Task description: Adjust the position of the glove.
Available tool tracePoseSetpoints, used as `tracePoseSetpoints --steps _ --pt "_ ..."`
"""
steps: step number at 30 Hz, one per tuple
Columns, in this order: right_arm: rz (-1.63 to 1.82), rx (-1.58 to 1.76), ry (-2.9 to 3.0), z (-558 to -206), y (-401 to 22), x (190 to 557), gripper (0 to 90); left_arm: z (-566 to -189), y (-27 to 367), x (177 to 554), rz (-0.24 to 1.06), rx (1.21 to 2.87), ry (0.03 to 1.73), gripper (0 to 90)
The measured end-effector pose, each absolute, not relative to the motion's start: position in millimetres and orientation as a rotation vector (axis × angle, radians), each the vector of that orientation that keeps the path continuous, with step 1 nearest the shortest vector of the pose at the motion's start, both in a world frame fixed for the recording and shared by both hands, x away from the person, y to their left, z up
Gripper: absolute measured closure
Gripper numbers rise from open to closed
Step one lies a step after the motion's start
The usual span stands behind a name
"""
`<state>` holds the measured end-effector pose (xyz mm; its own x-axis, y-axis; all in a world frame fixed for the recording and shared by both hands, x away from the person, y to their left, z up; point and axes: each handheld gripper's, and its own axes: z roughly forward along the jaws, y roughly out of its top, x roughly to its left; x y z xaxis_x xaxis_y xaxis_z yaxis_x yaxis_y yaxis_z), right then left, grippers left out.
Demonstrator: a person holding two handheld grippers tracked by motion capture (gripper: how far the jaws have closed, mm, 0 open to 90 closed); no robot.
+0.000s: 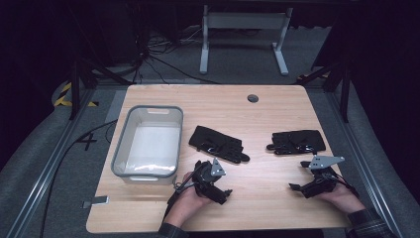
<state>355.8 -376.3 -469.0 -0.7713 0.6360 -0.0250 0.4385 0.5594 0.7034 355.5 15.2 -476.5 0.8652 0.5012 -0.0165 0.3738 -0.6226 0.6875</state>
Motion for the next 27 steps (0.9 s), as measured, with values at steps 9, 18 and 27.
tracePoseSetpoints --steps 9,18,27 --pt "1.024 0.886 2.522 -468.9 -376.4 356.0 0.2 -476.6 15.1 355.5 0.228 2.311 0.630 0.0" --pt "1.022 0.890 2.555 -458.8 -377.7 355.8 27.9 -476.5 15.1 355.6 0.228 2.312 0.628 0.0" --pt "1.074 0.911 2.525 -444.8 -381.2 367.0 61.0 -476.5 14.4 356.4 0.226 2.312 0.625 0.0"
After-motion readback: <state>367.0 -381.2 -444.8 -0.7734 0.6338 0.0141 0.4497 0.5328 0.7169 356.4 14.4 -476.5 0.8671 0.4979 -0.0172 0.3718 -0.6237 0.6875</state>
